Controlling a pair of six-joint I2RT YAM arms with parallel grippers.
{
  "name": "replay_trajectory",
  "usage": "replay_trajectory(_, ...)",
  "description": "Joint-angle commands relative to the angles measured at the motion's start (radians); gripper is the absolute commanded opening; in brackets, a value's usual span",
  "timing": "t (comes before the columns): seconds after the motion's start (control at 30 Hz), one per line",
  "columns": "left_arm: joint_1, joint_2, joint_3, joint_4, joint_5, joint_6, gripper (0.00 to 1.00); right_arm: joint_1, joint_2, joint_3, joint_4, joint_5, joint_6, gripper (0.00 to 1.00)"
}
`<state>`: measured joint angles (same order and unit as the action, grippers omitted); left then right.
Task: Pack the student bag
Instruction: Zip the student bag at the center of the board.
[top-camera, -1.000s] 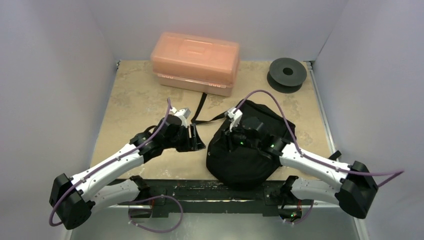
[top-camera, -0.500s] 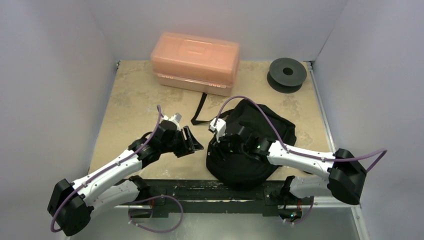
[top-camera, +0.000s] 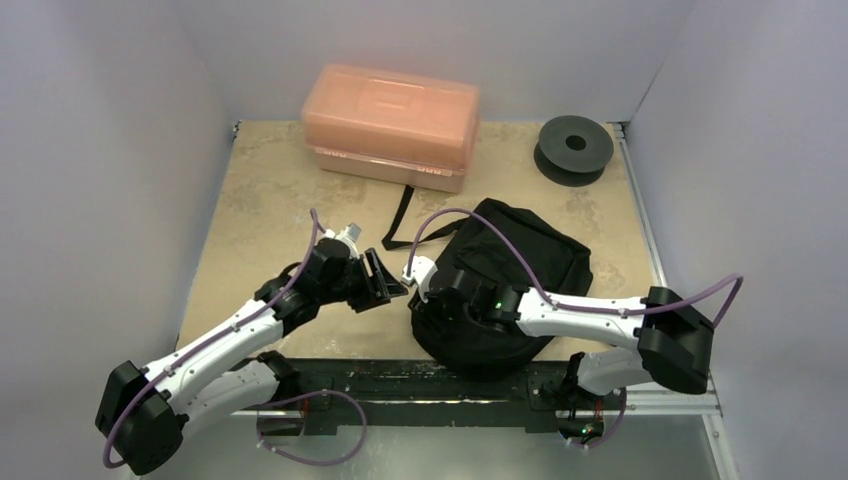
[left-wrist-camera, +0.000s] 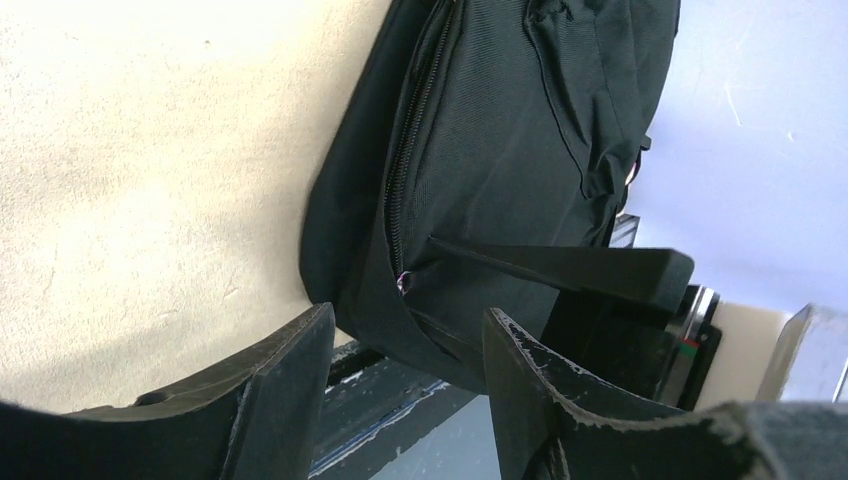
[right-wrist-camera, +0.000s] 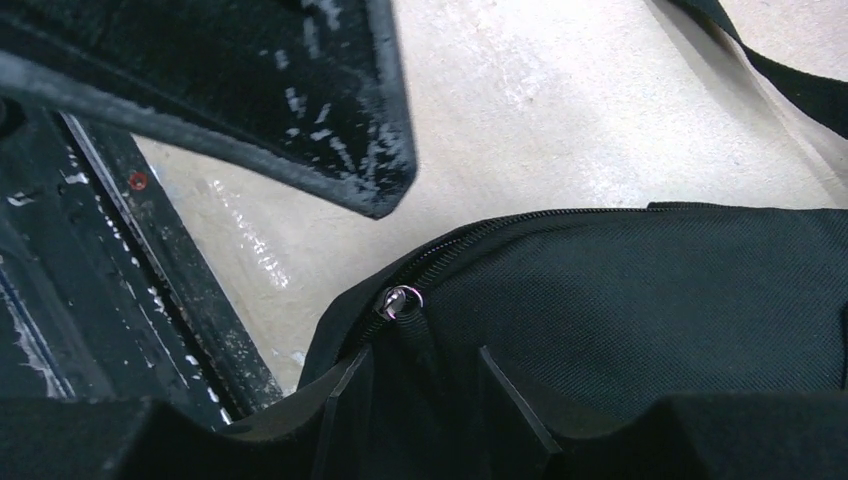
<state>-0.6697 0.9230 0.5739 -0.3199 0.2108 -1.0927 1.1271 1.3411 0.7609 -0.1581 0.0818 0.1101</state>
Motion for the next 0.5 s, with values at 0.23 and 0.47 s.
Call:
replay_trajectory(0.23,0.022,0.004,-0.077,0.062,0.037,-0.122,0.54,0.097,0.036,-0.026,0.227,0.268,-0.026,0.23)
replay_trajectory(0.47,0.03,-0.024,-0.154,0.136,0.061,-0.212,0.62,0.098,0.046,-0.017,0.268,0.368,0.019,0.0)
